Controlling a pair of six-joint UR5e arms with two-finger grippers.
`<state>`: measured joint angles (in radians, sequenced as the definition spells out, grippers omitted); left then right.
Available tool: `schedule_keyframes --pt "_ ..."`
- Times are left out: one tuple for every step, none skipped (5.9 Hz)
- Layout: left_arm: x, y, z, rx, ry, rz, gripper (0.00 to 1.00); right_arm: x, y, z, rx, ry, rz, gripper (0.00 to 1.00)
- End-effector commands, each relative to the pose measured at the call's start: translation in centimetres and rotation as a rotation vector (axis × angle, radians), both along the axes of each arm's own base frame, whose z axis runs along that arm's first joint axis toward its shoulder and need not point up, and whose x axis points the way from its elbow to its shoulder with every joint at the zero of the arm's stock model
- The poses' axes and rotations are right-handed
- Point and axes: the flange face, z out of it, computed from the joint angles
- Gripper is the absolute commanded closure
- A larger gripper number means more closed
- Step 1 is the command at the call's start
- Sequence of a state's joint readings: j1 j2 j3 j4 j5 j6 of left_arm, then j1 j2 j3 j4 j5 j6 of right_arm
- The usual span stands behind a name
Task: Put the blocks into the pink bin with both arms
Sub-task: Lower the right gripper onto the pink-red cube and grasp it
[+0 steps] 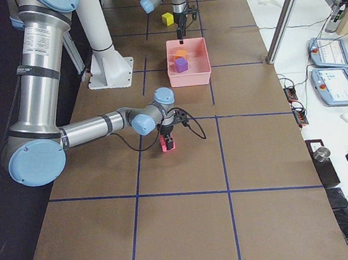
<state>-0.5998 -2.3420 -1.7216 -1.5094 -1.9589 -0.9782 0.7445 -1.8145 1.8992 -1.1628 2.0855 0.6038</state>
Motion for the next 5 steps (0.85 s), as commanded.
schedule_keyframes --pt "-0.5 0.4 0.4 0.003 0.003 0.003 0.00 -0.9 -0.3 -0.5 0.004 -0.013 -0.012 0.65" --pt "-1.2 0.8 0.9 0.009 0.005 0.008 0.00 -1.4 -0.7 -3.1 0.025 -0.052 -0.007 0.74" --pt "-2.1 1.1 2.0 0.016 0.002 0.020 0.00 -1.4 -0.6 -6.2 0.051 -0.098 -0.008 0.74" --pt "-4.4 1.7 4.4 0.081 -0.011 0.082 0.00 -1.7 -2.1 -10.0 0.020 -0.159 0.039 0.74" --pt "-7.8 1.4 7.3 0.181 -0.043 0.139 0.00 -4.3 -4.6 -15.7 -0.026 -0.177 0.100 0.74"
